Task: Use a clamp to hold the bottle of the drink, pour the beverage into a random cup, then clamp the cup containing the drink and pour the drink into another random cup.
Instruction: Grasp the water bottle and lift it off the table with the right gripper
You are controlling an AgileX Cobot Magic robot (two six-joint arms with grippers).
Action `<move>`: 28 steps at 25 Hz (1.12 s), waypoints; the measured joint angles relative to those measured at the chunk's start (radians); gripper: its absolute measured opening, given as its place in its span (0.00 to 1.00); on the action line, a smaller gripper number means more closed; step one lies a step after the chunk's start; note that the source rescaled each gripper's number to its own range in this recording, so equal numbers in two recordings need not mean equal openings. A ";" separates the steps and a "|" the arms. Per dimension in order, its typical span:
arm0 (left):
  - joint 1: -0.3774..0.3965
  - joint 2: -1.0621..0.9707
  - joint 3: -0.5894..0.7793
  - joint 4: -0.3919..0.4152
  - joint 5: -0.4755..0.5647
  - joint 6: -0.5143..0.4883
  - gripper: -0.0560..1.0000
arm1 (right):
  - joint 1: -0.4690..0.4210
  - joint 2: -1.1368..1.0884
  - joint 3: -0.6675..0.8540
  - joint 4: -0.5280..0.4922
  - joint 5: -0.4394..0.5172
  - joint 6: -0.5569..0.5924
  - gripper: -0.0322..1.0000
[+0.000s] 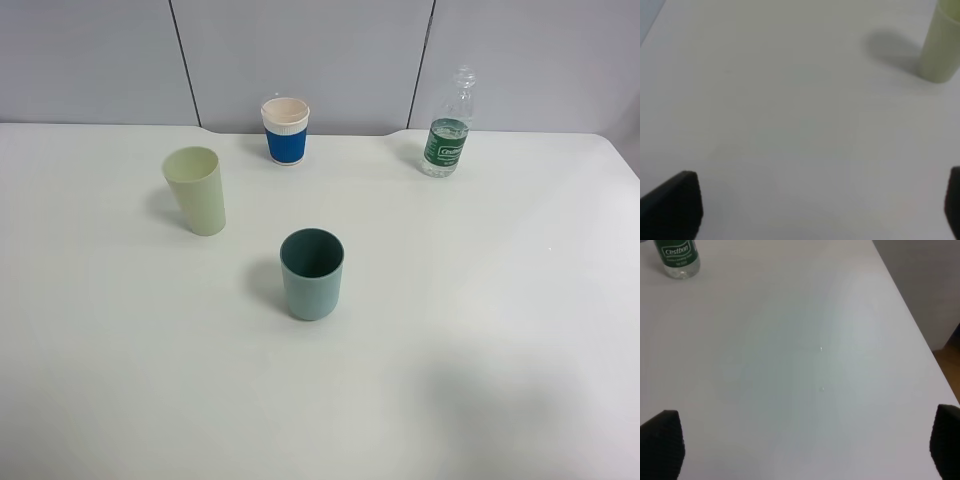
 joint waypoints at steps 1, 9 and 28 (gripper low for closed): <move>0.000 0.000 0.000 0.000 0.000 0.000 0.96 | 0.000 0.000 0.000 0.000 0.000 0.000 1.00; 0.000 0.000 0.000 0.000 0.000 0.000 0.96 | 0.000 0.000 0.000 0.000 0.000 0.000 1.00; 0.000 0.000 0.000 0.000 0.000 0.000 0.96 | 0.000 0.000 0.000 0.000 0.000 0.000 1.00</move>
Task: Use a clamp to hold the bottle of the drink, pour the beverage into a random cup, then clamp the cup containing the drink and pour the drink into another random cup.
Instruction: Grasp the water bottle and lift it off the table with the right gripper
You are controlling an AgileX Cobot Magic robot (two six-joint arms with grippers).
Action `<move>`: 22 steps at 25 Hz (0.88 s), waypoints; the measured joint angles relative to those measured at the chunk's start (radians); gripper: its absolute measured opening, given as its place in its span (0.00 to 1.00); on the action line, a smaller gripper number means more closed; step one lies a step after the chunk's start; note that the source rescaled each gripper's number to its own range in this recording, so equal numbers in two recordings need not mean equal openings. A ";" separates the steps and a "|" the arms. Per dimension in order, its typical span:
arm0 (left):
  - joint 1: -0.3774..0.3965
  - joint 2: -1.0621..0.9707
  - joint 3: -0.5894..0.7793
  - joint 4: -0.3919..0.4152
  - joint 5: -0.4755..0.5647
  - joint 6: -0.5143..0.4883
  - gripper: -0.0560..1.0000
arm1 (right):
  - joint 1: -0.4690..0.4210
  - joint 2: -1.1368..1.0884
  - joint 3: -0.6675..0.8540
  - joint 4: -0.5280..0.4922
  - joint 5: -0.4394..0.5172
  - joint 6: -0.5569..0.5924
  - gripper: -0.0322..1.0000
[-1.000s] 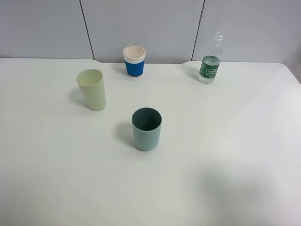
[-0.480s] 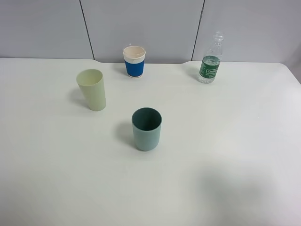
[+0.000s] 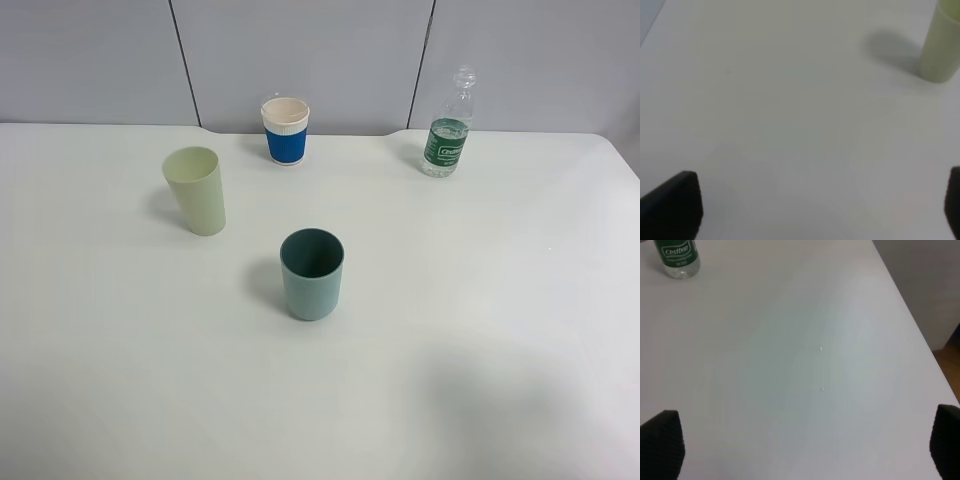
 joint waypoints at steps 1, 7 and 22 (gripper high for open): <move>0.000 0.000 0.000 0.000 0.000 0.000 0.96 | 0.000 0.000 0.000 0.000 0.000 0.000 1.00; 0.000 0.000 0.000 0.000 0.000 0.000 0.96 | 0.000 0.000 0.000 0.000 0.000 0.000 1.00; 0.000 0.000 0.000 0.000 0.000 0.000 0.96 | 0.000 0.000 0.000 0.000 0.000 0.000 1.00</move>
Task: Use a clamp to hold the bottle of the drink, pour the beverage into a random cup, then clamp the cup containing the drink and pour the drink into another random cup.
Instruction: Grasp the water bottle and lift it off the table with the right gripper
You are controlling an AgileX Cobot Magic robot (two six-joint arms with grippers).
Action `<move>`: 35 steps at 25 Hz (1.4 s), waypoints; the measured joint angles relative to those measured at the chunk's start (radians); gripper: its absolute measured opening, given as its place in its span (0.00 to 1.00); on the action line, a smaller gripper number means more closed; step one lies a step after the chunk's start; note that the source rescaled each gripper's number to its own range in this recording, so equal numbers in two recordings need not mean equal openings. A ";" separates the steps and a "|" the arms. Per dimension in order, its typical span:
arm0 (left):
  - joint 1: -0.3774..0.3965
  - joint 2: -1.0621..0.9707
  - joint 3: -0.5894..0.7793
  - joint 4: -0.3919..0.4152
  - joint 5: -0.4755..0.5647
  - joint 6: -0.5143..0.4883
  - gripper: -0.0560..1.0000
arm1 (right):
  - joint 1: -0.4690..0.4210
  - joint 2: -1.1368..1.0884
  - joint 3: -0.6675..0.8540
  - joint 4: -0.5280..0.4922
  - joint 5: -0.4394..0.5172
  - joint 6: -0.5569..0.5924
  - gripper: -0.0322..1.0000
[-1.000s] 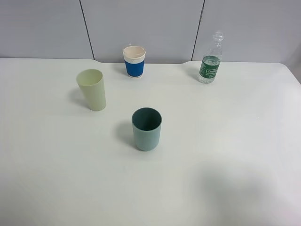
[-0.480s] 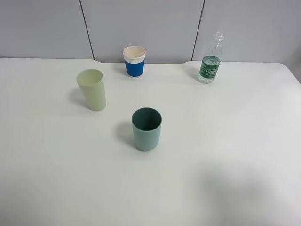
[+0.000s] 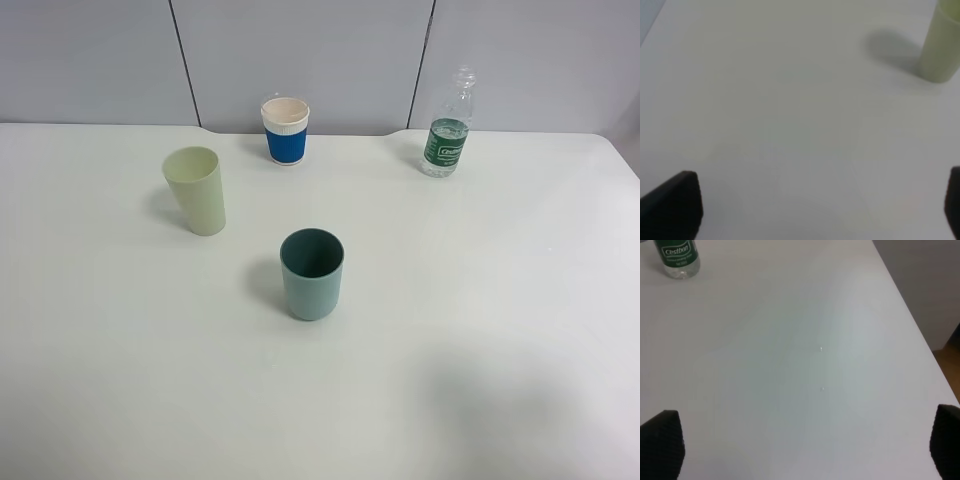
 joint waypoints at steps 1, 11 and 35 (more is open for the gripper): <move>0.000 0.000 0.000 0.000 0.000 0.000 0.96 | 0.000 0.000 0.000 0.000 0.000 0.000 1.00; 0.000 0.000 0.000 0.000 0.000 0.000 0.96 | 0.000 0.000 0.000 0.000 0.000 0.000 1.00; 0.000 0.000 0.000 0.000 0.000 0.000 0.96 | 0.000 0.000 0.000 0.000 0.000 0.000 1.00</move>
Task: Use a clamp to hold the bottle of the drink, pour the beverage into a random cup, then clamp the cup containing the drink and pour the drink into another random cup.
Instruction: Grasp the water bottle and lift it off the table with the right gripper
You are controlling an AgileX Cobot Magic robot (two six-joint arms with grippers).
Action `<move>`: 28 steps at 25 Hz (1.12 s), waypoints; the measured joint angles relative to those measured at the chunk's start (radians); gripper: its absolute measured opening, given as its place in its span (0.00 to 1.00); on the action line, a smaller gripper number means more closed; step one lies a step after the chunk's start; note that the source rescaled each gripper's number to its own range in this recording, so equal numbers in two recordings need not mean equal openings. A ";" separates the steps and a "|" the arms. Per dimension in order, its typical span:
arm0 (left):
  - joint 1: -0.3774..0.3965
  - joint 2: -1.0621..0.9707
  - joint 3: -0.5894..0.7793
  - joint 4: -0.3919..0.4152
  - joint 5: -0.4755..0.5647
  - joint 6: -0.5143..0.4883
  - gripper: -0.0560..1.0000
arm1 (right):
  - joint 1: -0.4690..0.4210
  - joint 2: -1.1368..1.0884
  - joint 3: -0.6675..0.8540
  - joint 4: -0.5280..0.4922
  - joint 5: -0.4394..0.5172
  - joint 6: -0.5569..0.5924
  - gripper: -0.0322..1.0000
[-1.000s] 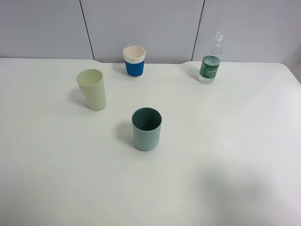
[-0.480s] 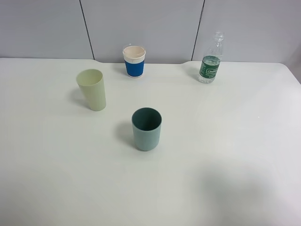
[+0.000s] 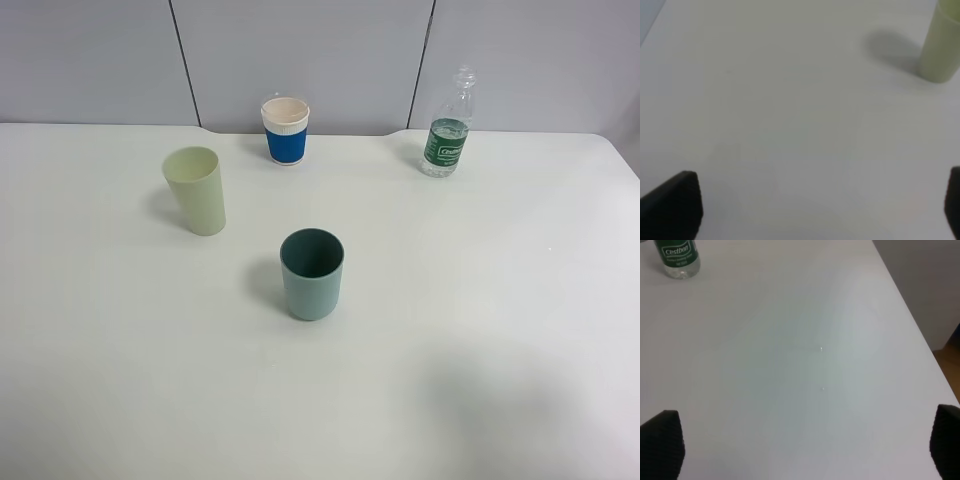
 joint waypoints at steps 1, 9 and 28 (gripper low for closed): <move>0.000 0.000 0.000 0.000 0.000 0.000 0.96 | 0.000 0.000 0.000 0.000 0.000 0.000 1.00; 0.000 0.000 0.000 0.000 0.000 0.000 0.96 | 0.000 0.000 0.000 0.000 0.000 0.000 1.00; 0.000 0.000 0.000 0.000 0.000 0.000 0.96 | 0.000 0.291 -0.042 -0.003 -0.260 0.000 1.00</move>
